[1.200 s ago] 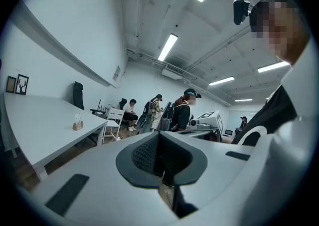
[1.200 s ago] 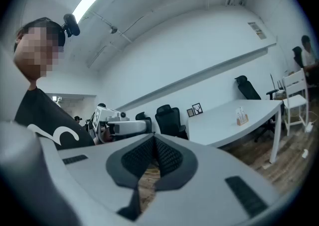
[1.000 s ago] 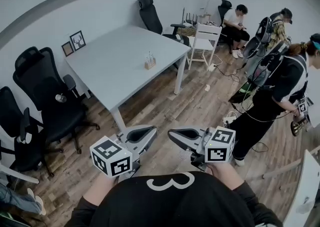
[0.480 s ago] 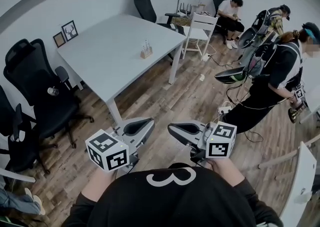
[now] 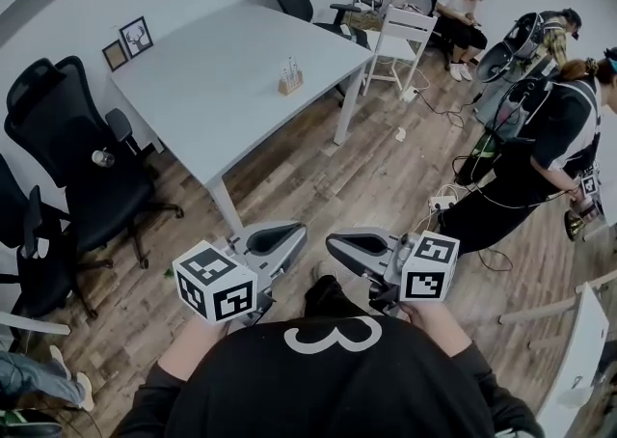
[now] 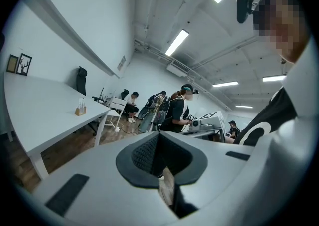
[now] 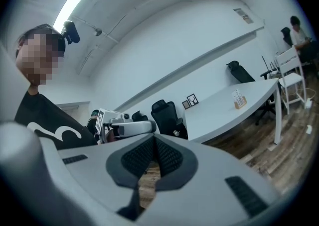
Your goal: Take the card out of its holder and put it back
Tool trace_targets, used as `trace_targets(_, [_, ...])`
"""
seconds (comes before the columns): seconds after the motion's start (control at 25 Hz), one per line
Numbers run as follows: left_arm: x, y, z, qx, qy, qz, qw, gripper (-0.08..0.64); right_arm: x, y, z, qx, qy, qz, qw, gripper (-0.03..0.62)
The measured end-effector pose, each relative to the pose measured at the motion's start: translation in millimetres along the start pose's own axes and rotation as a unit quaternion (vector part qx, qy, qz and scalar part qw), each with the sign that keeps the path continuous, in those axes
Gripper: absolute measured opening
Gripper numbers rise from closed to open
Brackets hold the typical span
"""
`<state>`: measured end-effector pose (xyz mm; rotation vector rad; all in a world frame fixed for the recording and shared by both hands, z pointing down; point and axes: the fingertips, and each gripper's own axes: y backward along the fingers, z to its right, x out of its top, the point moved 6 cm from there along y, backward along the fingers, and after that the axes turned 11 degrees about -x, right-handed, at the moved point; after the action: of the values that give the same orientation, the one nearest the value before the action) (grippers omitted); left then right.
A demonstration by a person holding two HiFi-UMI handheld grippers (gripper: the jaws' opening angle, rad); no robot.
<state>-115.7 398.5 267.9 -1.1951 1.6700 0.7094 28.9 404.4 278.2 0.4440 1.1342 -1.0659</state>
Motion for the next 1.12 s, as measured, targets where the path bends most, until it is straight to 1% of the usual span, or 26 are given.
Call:
trace_targets(0.2, [11.3, -23.8, -41.1, 0.023, 0.012, 0.002, 0.9997, 0.015, 11.2, -16.1, 49.3, 0.009, -0.015, -0.007, 1.000, 0.009])
trace_targets(0.32, [21.8, -47.7, -72.1, 0.035, 0.016, 0.007, 0.9992, 0.015, 27.8, -26.8, 93.0, 0.007, -0.018, -0.011, 1.000, 0.009])
trace_targets(0.56, [37.9, -109.6, -151.5, 0.061, 0.061, 0.007, 0.9962, 0.015, 64.4, -43.7, 185.9, 0.019, -0.040, -0.012, 0.999, 0.009])
trace_targets(0.72, [54.8, -155.3, -195.3, 0.076, 0.071, 0.002, 0.9946, 0.015, 90.6, -49.8, 245.2, 0.028, -0.050, -0.015, 0.998, 0.010])
trace_targets(0.92, [77.5, -199.6, -220.9, 0.083, 0.068, 0.014, 0.9941, 0.015, 121.8, -47.1, 291.4, 0.040, -0.034, -0.005, 0.999, 0.009])
trace_targets(1.04, [83.6, -212.0, -225.2, 0.090, 0.060, 0.012, 0.9941, 0.015, 130.5, -47.6, 305.0, 0.049, -0.035, 0.009, 0.998, 0.009])
trace_targets(1.12, [84.3, -213.9, -226.4, 0.095, 0.057, 0.007, 0.9938, 0.015, 131.2, -49.5, 308.1, 0.058, -0.037, 0.009, 0.998, 0.011])
